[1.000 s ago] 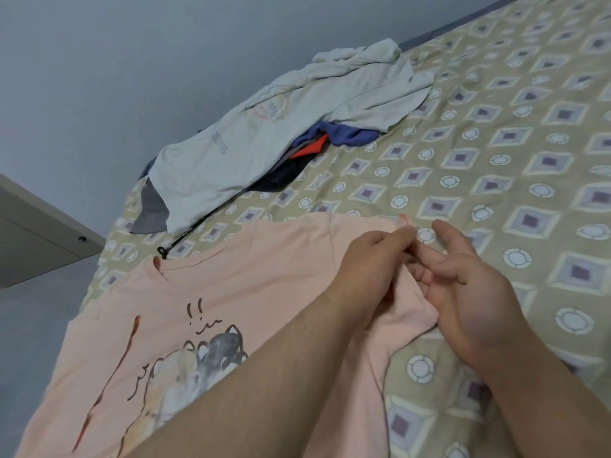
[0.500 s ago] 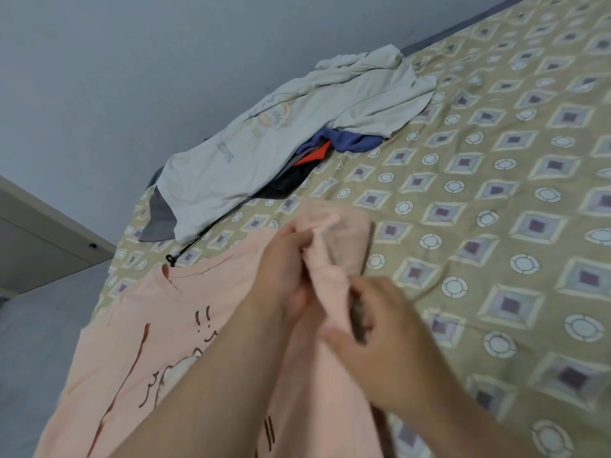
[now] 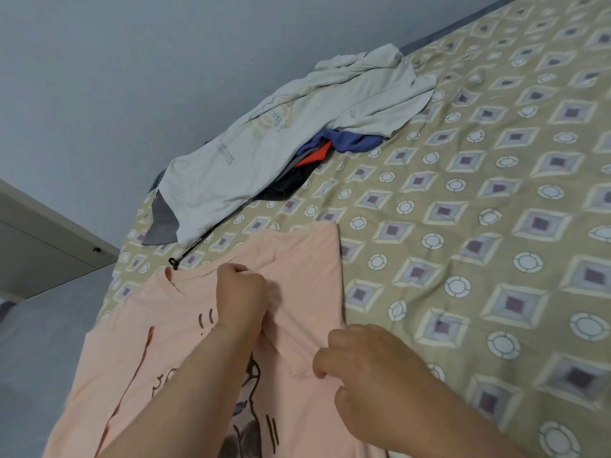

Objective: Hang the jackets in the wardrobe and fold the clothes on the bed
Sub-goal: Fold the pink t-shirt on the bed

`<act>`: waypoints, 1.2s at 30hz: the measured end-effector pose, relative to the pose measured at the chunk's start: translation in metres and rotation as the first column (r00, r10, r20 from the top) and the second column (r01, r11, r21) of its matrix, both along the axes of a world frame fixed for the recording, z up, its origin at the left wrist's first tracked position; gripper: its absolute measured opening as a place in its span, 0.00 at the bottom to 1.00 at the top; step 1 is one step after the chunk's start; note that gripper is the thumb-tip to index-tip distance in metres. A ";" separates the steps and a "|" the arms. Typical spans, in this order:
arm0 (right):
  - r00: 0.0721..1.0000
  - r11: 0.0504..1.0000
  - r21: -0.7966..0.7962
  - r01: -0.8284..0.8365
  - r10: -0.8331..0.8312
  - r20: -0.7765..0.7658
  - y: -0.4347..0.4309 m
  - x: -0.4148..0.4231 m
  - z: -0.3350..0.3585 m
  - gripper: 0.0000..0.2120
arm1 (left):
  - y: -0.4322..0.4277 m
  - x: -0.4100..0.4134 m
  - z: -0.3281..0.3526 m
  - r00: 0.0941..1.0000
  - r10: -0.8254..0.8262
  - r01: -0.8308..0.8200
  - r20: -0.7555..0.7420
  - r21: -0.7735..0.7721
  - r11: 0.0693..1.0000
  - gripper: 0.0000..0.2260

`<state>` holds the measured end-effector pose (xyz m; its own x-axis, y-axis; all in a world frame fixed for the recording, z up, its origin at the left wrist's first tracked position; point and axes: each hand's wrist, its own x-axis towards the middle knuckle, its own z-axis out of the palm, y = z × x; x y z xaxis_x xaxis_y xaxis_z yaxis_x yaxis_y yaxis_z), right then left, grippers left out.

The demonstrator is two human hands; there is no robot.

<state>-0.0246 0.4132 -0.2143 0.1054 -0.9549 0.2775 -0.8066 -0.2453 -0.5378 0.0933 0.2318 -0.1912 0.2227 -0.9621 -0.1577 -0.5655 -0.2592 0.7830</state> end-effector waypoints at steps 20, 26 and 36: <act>1.000 0.990 0.136 -0.026 0.025 0.006 0.000 0.007 0.005 0.13 | 0.079 0.041 -0.004 0.946 -0.205 0.210 0.251 0.007 0.978 0.28; 0.995 0.991 0.132 -0.019 0.005 0.103 -0.005 0.007 0.000 0.26 | 0.076 0.027 0.004 0.709 -0.388 0.626 0.589 -0.271 0.731 0.21; 0.998 0.992 0.123 0.038 -0.043 0.038 -0.004 0.008 -0.009 0.11 | -0.013 -0.047 -0.028 0.151 -0.714 0.914 0.684 0.179 0.364 0.26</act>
<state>-0.0170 0.4093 -0.2235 0.0572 -0.9852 0.1617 -0.7916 -0.1435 -0.5939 0.0467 0.2183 -0.2188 -0.7861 -0.6039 -0.1318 -0.6174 0.7773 0.1210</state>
